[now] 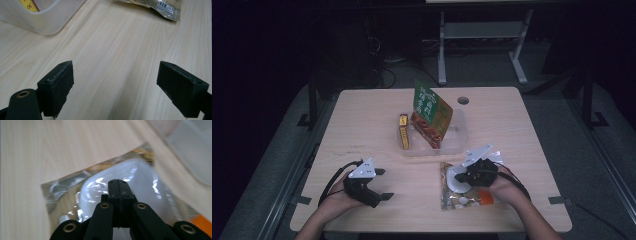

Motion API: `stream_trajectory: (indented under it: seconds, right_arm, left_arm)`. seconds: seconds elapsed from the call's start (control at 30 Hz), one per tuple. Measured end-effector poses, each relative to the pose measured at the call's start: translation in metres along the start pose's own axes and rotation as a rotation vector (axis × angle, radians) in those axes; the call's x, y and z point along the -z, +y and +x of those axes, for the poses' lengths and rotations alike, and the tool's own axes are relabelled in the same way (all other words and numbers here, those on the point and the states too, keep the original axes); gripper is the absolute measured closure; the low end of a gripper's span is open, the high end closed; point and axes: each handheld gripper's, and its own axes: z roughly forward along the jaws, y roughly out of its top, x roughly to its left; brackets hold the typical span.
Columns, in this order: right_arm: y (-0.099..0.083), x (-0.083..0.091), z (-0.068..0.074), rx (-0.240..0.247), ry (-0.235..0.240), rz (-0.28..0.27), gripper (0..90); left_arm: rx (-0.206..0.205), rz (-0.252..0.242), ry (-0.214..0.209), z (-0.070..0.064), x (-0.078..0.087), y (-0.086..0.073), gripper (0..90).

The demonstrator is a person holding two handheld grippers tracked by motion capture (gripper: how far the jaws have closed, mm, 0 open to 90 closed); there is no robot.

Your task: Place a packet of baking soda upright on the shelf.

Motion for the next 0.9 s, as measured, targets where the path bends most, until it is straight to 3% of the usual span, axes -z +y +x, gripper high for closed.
stream_trajectory:
  seconds: [0.07,0.2,0.43,0.5,0.53,0.63,0.7,0.9]
  right_arm:
    - [-0.001,-0.001,-0.004,-0.023,-0.019,0.006,90.0]
    - [0.003,-0.008,-0.003,-0.020,0.003,0.008,90.0]
    - [0.018,-0.024,0.010,0.023,0.032,-0.004,90.0]
    - [0.024,-0.030,0.016,0.043,0.052,-0.004,90.0]
    - [0.026,-0.033,0.017,0.076,0.051,-0.004,90.0]
    - [0.031,-0.036,0.025,0.098,0.055,-0.008,90.0]
    - [0.031,-0.032,0.027,0.080,0.069,-0.009,90.0]
    - [0.035,-0.040,0.032,0.101,0.095,-0.010,90.0]
  left_arm:
    - [0.000,-0.002,0.000,0.001,-0.001,0.000,13.6]
    - [-0.001,0.000,-0.006,0.000,-0.003,0.001,13.6]
    - [-0.006,-0.007,-0.013,-0.002,-0.003,0.004,13.6]
    - [-0.008,-0.008,-0.011,-0.002,-0.002,0.003,13.6]
    - [-0.009,-0.006,-0.010,-0.002,-0.002,0.003,13.6]
    - [-0.007,-0.006,-0.012,-0.002,-0.001,0.002,13.6]
    - [-0.009,-0.007,-0.010,-0.002,0.000,0.002,13.6]
    - [-0.003,-0.013,-0.024,-0.003,-0.003,0.005,13.6]
